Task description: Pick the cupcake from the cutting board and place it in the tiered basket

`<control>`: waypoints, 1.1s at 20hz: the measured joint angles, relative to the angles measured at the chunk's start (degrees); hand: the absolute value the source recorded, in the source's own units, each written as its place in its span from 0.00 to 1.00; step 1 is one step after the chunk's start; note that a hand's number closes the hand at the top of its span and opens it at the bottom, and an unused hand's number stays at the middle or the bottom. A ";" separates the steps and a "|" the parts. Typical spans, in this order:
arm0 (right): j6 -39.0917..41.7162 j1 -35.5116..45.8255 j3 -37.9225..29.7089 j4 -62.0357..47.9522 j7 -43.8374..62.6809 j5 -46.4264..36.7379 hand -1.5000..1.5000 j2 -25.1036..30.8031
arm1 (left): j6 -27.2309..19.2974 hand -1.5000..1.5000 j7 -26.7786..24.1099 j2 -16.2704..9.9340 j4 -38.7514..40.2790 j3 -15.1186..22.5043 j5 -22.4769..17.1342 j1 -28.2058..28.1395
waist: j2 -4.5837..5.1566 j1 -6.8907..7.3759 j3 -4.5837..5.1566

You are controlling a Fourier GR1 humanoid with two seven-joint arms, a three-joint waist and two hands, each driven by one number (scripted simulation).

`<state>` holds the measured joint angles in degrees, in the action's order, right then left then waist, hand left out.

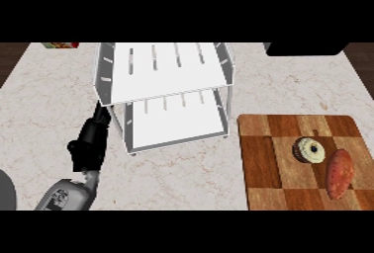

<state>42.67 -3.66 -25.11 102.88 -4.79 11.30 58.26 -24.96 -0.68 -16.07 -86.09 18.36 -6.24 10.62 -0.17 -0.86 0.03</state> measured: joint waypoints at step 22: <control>6.46 0.60 8.52 15.84 20.46 -14.55 0.00 -11.98 | 5.47 0.50 1.81 3.75 -1.25 -4.52 4.32 -0.91 | 0.14 0.75 -0.03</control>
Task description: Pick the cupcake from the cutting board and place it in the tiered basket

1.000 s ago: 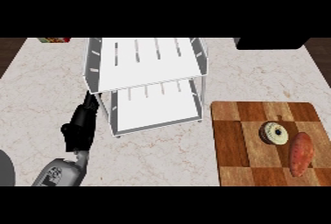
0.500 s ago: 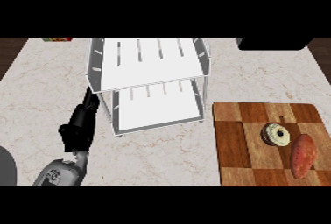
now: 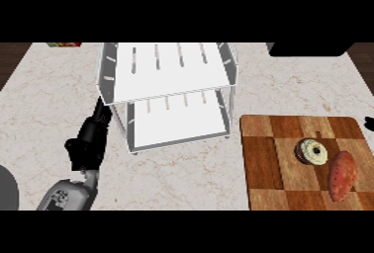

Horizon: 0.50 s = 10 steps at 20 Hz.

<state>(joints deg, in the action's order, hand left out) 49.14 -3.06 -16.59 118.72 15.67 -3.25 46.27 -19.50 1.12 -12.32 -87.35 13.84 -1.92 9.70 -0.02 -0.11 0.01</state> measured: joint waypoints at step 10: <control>2.60 1.32 0.04 -1.01 -5.70 -12.93 0.00 -2.53 | 0.83 0.50 1.25 2.62 -0.37 -1.30 3.21 0.16 | 0.00 0.08 -0.01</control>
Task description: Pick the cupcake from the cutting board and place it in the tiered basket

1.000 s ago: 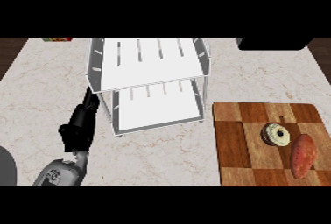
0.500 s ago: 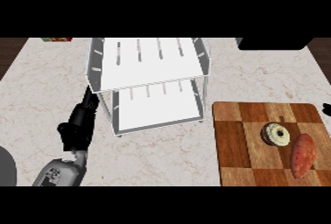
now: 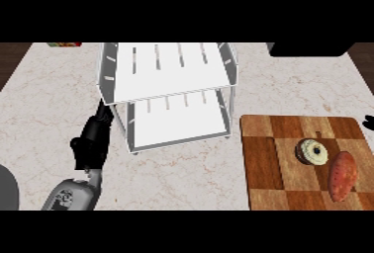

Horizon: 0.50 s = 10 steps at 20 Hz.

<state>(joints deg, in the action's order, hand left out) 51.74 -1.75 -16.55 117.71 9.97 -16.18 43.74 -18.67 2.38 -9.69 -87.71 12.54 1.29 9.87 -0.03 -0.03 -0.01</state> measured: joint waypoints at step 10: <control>-4.04 0.37 4.36 -1.22 -11.04 -14.60 0.00 -1.98 | 1.63 0.50 0.07 1.53 -1.33 -1.32 1.69 -1.49 | 0.01 0.05 -0.01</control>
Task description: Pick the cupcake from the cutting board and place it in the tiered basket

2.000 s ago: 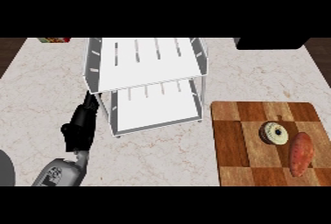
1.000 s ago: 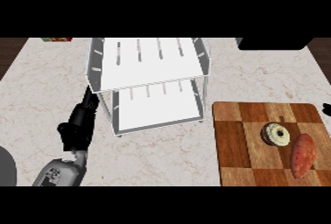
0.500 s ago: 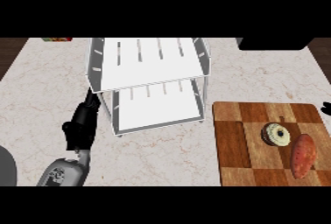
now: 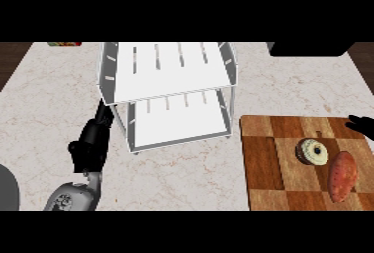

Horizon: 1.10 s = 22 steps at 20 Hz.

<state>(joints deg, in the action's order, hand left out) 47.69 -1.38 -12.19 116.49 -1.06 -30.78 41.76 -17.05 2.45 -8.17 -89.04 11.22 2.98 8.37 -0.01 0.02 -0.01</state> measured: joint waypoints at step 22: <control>-7.01 1.41 1.01 -14.75 -11.22 -14.41 0.00 -7.15 | 4.18 0.50 -1.27 2.60 0.68 -4.00 2.28 -0.71 | 0.00 -0.04 0.01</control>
<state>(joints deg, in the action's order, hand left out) 40.69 0.03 -11.18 101.74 -12.28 -45.20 34.61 -12.87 1.18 -5.57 -88.36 7.22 5.26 7.66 -0.01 -0.02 0.00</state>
